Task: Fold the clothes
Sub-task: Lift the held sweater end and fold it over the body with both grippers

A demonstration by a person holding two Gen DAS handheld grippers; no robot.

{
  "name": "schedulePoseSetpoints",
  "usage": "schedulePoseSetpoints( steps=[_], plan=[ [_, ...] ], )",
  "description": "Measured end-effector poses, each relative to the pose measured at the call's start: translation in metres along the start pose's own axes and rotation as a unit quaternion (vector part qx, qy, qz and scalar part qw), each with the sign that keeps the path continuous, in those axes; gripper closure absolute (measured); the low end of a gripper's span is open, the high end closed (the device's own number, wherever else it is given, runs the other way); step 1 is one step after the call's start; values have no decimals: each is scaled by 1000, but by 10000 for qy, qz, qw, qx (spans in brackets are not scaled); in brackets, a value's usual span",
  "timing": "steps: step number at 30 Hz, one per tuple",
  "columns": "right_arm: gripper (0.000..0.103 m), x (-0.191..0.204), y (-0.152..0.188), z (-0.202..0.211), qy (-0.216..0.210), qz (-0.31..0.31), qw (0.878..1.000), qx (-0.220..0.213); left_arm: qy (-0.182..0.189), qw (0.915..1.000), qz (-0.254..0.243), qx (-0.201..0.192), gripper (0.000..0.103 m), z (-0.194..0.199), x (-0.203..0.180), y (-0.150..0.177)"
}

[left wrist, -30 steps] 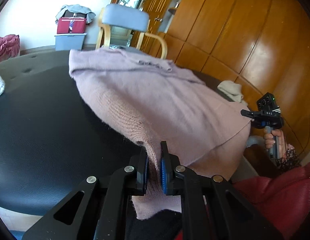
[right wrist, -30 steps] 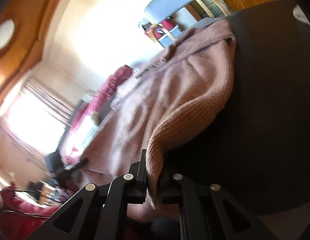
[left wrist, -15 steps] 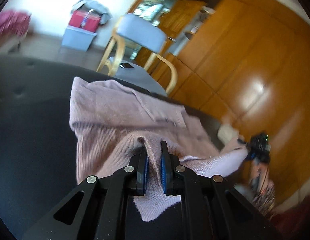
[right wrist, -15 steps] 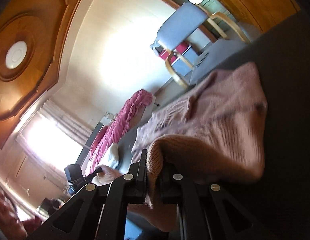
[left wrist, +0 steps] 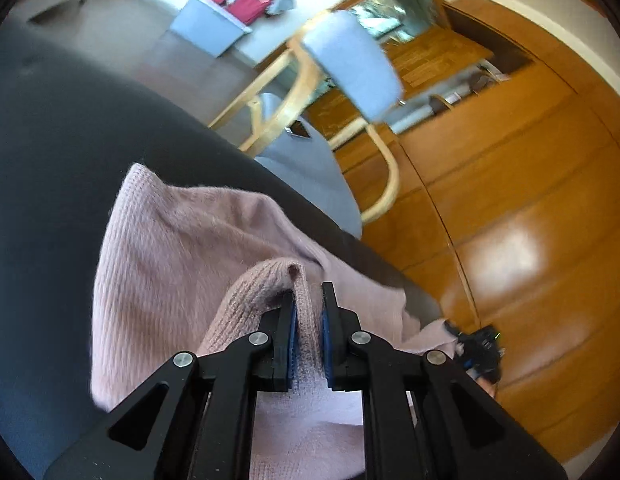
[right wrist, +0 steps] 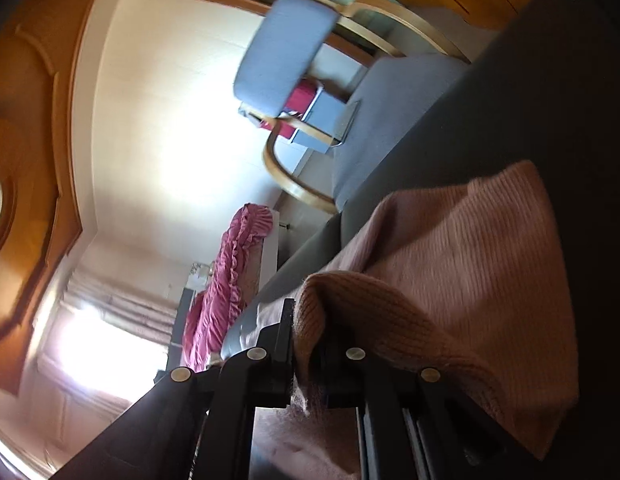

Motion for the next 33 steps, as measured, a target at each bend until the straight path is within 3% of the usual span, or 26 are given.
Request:
schedulePoseSetpoints(
  steps=[4, 7, 8, 9, 11, 15, 18, 21, 24, 26, 30, 33],
  plan=[
    [83, -54, -24, -21, 64, -1098, 9937, -212, -348, 9969, 591, 387, 85, -35, 20, -6],
    [82, -75, -31, -24, -267, -1504, 9876, -373, -16, 9941, 1005, 410, 81, -41, 33, -3],
    [78, -75, -32, -23, -368, -1489, 9874, -399, 156, 9925, 1155, 377, 74, -40, 36, -3],
    [77, -73, -34, -22, -396, -1393, 9886, -407, 324, 9902, 1316, 345, 63, -38, 39, -4],
    [74, -64, -36, -20, -355, -1117, 9924, -381, 489, 9862, 1566, 210, 54, -34, 40, -7],
    [71, -29, -22, -32, -19, -233, 9997, 47, 214, 9838, 1694, -546, 54, -17, 34, -11],
    [71, -4, -6, -53, 434, 702, 9956, 434, -291, 9773, 1717, -1207, 45, -11, 32, -2],
    [71, 6, 1, -83, 622, 1090, 9886, 832, -443, 9803, 1422, -1297, 45, -19, 28, 9],
    [71, 2, -7, -104, 907, 1044, 9878, 720, -1111, 9817, 686, -1389, 45, -31, 13, 14],
    [71, -6, -20, -103, 1193, 958, 9879, 249, -1410, 9795, 330, -1398, 45, -36, 4, 14],
    [73, -26, -37, -74, 1531, 437, 9850, -670, -1397, 9778, 319, -1531, 45, -32, 5, 12],
    [73, -19, -25, -53, 1799, 704, 9779, -795, -1280, 9762, 640, -1629, 45, -25, 15, 8]
  ],
)
Point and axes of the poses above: each gripper's, at about its wrist camera, not at the fingertips, and z roughly against the way its jaws point, x to its left, y to its underside, the point moved 1 cm from there along -z, roughly the way its jaws point, and after that the axes turned 11 degrees about -y, right-handed, at the moved point
